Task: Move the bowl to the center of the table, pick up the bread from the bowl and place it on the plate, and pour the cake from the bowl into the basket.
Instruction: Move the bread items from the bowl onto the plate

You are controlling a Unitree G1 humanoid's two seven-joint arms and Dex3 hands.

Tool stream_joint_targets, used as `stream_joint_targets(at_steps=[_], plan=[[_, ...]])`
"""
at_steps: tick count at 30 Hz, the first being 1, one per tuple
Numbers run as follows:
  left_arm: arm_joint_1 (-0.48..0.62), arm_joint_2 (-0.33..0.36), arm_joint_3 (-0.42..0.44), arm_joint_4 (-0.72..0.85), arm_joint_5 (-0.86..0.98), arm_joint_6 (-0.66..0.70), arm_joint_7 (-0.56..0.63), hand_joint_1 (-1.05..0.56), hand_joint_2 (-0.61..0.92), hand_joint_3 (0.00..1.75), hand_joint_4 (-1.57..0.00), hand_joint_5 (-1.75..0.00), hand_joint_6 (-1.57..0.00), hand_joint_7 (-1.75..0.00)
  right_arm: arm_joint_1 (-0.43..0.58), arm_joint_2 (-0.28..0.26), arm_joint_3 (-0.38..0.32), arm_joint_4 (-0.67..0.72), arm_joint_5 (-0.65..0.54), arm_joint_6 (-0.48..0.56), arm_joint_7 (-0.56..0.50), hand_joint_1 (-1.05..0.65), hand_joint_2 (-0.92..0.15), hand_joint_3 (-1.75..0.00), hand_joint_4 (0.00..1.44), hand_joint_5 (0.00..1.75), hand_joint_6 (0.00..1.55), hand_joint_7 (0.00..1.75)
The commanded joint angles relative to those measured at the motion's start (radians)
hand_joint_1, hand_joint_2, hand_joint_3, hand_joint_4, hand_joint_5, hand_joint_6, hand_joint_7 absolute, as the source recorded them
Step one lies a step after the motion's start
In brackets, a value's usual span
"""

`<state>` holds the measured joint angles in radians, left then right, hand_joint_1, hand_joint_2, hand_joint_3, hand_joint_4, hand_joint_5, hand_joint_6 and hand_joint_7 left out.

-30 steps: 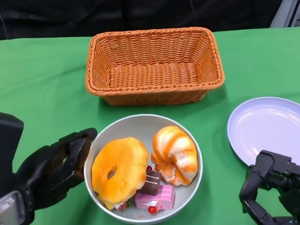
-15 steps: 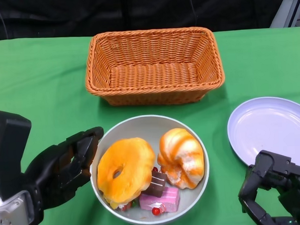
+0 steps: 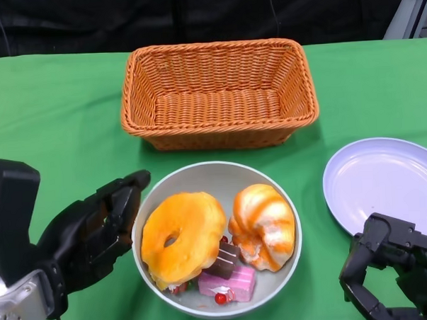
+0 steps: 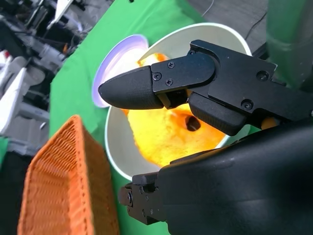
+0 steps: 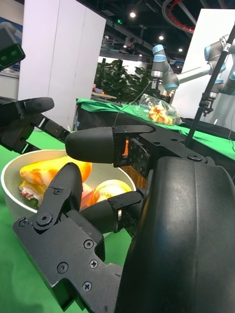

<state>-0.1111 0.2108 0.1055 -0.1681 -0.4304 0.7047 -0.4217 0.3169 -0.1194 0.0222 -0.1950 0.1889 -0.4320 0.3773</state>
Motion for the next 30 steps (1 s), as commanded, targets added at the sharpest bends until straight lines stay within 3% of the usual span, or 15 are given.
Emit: stream_joint_targets(at_steps=[1, 5, 9, 13, 21, 25, 30], plan=[[0.012, 0.004, 0.016, 0.015, 0.009, -0.040, 0.017, -0.85, 0.92, 0.69, 0.00, 0.00, 0.00, 0.00, 0.000, -0.007, -0.007, 0.002, 0.005, -0.014, -0.003, -0.16, -0.48, -1.01, 0.72, 1.72, 0.66, 1.38], [0.012, 0.005, 0.012, 0.020, 0.007, -0.048, 0.020, -0.85, 0.92, 0.69, 0.00, 0.00, 0.00, 0.00, -0.001, -0.008, -0.008, 0.004, 0.006, -0.014, -0.003, -0.16, -0.48, -1.01, 0.72, 1.72, 0.67, 1.37], [0.047, 0.002, -0.010, 0.054, 0.170, -0.265, 0.114, -0.80, 0.92, 0.65, -0.07, -0.04, -0.05, -0.02, 0.001, -0.007, -0.013, 0.013, 0.023, -0.016, 0.002, -0.15, -0.48, -1.01, 0.73, 1.72, 0.66, 1.36], [0.052, -0.014, -0.003, 0.092, 0.190, -0.363, 0.117, -0.80, 0.92, 0.60, -0.11, -0.05, -0.08, -0.03, 0.001, -0.005, -0.013, 0.012, 0.016, -0.015, -0.005, -0.15, -0.48, -1.02, 0.73, 1.72, 0.66, 1.36], [0.053, -0.022, 0.001, 0.123, 0.195, -0.433, 0.116, -0.81, 0.92, 0.57, -0.13, -0.06, -0.10, -0.03, 0.001, -0.005, -0.013, 0.012, 0.013, -0.014, -0.008, -0.15, -0.47, -1.03, 0.74, 1.71, 0.67, 1.35], [0.057, -0.079, 0.084, 0.250, 0.180, -0.791, 0.113, -0.71, 0.92, 0.37, -0.34, -0.15, -0.29, -0.09, 0.004, -0.008, -0.024, 0.014, 0.032, -0.010, -0.004, -0.14, -0.45, -1.07, 0.73, 1.70, 0.66, 1.35], [0.043, -0.086, 0.102, 0.340, 0.163, -0.927, 0.084, -0.69, 0.92, 0.32, -0.41, -0.17, -0.36, -0.09, 0.005, -0.010, -0.029, 0.014, 0.039, -0.008, 0.000, -0.13, -0.44, -1.09, 0.73, 1.69, 0.66, 1.35]])
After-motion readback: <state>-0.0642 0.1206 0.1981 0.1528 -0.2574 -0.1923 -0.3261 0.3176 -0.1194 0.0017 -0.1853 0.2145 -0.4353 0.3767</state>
